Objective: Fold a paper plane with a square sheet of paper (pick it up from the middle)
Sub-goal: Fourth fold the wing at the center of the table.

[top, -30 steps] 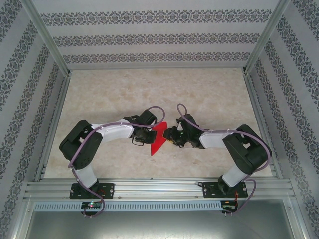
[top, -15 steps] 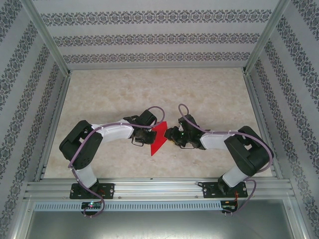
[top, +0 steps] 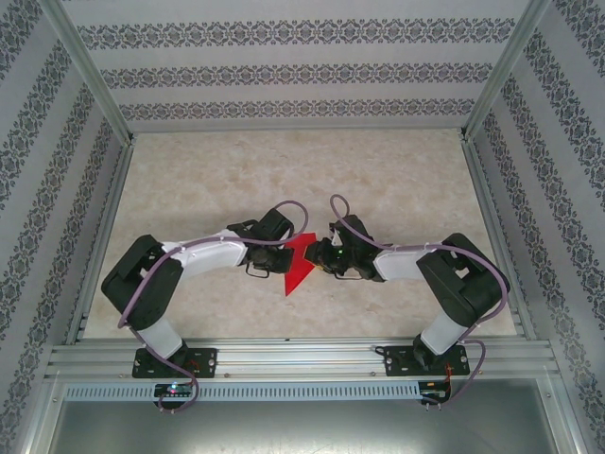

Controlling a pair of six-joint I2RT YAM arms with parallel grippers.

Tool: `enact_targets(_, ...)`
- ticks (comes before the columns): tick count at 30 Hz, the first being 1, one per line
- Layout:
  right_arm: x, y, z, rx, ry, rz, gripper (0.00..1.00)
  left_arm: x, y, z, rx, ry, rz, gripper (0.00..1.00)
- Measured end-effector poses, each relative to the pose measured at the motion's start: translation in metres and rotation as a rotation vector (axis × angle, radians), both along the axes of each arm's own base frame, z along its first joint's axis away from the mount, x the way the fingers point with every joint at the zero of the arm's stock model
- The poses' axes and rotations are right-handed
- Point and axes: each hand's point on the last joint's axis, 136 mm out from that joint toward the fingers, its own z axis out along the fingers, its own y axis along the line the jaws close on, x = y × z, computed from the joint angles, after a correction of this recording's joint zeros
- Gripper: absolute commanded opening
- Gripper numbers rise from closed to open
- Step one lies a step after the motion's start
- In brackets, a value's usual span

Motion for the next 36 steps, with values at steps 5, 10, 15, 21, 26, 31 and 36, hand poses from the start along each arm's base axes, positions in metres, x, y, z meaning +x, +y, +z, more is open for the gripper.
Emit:
enact_targets(5, 0.005, 0.011, -0.001, 0.007, -0.018, 0.065, 0.24, -0.001, 0.005, 0.021, -0.037, -0.066, 0.015, 0.20)
enact_targets(10, 0.002, 0.016, -0.008, 0.012, -0.005, 0.110, 0.22, -0.009, 0.015, 0.031, -0.055, -0.098, 0.031, 0.24)
enact_targets(15, 0.002, 0.018, -0.006, 0.019, -0.010, 0.121, 0.32, -0.016, 0.022, 0.029, -0.051, -0.096, 0.045, 0.26)
enact_targets(21, 0.000, 0.020, -0.004, 0.033, -0.017, 0.148, 0.37, -0.017, 0.023, 0.027, -0.050, -0.093, 0.045, 0.26)
enact_targets(26, -0.007, 0.024, -0.001, 0.049, -0.040, 0.210, 0.39, -0.017, 0.023, 0.027, -0.052, -0.093, 0.047, 0.26)
enact_targets(31, -0.006, 0.021, 0.000, 0.046, -0.065, 0.244, 0.37, -0.017, 0.023, 0.027, -0.052, -0.093, 0.048, 0.27)
enact_targets(36, -0.006, 0.017, -0.002, 0.031, -0.073, 0.253, 0.30, -0.017, 0.023, 0.028, -0.052, -0.093, 0.048, 0.27)
